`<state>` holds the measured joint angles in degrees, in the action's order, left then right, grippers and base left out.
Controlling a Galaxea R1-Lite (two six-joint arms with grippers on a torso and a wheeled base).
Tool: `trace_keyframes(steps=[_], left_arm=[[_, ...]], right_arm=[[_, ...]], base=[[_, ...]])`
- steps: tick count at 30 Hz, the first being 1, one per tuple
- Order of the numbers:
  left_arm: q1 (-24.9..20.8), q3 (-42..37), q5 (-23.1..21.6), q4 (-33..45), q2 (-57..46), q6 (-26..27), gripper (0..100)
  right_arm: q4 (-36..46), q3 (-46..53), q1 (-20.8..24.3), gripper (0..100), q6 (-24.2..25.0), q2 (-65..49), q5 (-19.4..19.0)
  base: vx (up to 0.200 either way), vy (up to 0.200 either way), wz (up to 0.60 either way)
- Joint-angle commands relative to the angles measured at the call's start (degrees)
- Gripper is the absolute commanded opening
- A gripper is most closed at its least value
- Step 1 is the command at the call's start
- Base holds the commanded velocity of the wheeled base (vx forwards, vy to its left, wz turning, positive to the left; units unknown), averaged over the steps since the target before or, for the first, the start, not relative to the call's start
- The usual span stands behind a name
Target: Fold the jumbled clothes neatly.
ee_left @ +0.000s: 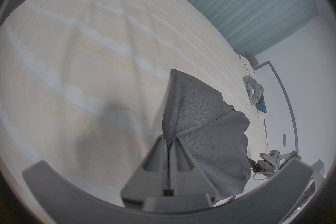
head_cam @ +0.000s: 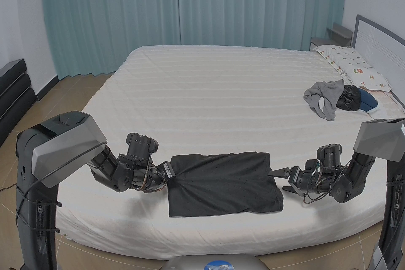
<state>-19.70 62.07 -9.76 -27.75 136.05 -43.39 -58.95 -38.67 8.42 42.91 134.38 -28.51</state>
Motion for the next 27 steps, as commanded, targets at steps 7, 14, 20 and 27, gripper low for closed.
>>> trace_keyframes(steps=[7,14,20,27], left_arm=[[-0.16,-0.46,0.01,-0.12,0.1,-0.12,0],[-0.16,-1.08,0.01,-0.64,0.01,-0.12,100],[-0.08,-0.9,0.01,-0.73,0.01,-0.21,100],[1.07,-1.25,-0.17,-0.12,-2.72,-1.26,100]], right_arm=[[0.07,0.08,0.01,100,-0.2,0.1,0.04],[0.07,0.08,0.01,100,-0.2,0.1,0.04],[0.07,0.08,0.1,100,-0.28,0.1,0.04],[0.24,-0.27,0.1,100,-0.02,0.01,0.39]], base=[[0.0,0.0,0.0],[0.0,0.0,0.0],[0.0,0.0,0.0],[0.0,0.0,0.0]])
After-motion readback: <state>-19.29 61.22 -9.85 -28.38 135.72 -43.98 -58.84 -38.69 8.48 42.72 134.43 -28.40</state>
